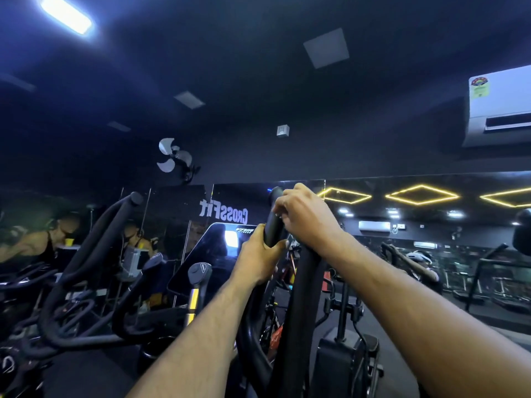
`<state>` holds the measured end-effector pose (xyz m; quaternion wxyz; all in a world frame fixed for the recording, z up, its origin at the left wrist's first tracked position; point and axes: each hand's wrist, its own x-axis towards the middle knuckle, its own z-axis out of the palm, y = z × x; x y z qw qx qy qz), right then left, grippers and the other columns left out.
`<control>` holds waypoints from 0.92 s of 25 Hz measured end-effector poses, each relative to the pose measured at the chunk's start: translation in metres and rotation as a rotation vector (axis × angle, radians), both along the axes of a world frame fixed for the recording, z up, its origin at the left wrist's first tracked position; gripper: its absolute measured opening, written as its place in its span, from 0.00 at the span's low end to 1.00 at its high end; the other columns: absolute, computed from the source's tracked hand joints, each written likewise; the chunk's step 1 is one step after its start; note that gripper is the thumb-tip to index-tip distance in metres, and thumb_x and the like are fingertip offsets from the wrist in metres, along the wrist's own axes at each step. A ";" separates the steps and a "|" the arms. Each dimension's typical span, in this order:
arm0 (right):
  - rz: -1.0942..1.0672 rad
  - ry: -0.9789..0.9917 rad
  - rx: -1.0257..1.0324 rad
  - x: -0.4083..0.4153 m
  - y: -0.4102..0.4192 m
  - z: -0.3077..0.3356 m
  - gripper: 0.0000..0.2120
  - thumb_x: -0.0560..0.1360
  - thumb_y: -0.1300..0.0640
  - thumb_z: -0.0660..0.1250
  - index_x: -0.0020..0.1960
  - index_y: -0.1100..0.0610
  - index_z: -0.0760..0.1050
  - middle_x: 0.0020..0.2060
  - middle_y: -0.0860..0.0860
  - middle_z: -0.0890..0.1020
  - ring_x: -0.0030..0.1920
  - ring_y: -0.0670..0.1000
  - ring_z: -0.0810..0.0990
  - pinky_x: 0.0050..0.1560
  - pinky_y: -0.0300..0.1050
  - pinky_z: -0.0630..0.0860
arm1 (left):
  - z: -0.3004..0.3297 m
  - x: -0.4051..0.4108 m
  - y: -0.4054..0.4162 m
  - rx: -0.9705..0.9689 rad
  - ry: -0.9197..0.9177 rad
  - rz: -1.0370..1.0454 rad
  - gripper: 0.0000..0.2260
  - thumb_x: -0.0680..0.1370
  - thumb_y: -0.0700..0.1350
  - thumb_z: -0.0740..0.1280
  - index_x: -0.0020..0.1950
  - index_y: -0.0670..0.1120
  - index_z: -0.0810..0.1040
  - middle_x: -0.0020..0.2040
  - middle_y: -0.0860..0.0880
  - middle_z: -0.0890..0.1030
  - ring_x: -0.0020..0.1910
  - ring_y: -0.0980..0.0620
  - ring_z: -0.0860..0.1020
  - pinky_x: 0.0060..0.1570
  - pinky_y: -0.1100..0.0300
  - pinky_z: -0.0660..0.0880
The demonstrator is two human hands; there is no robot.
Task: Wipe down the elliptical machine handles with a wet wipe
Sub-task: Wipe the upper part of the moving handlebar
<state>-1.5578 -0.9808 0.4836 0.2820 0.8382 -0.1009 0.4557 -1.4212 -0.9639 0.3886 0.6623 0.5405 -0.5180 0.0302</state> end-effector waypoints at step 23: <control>-0.286 0.087 -0.309 -0.013 0.013 -0.006 0.03 0.70 0.66 0.72 0.41 0.59 0.81 0.41 0.54 0.78 0.42 0.56 0.78 0.38 0.52 0.80 | 0.004 -0.005 0.009 0.105 -0.009 -0.053 0.15 0.81 0.54 0.69 0.61 0.49 0.70 0.50 0.42 0.83 0.42 0.44 0.83 0.39 0.55 0.77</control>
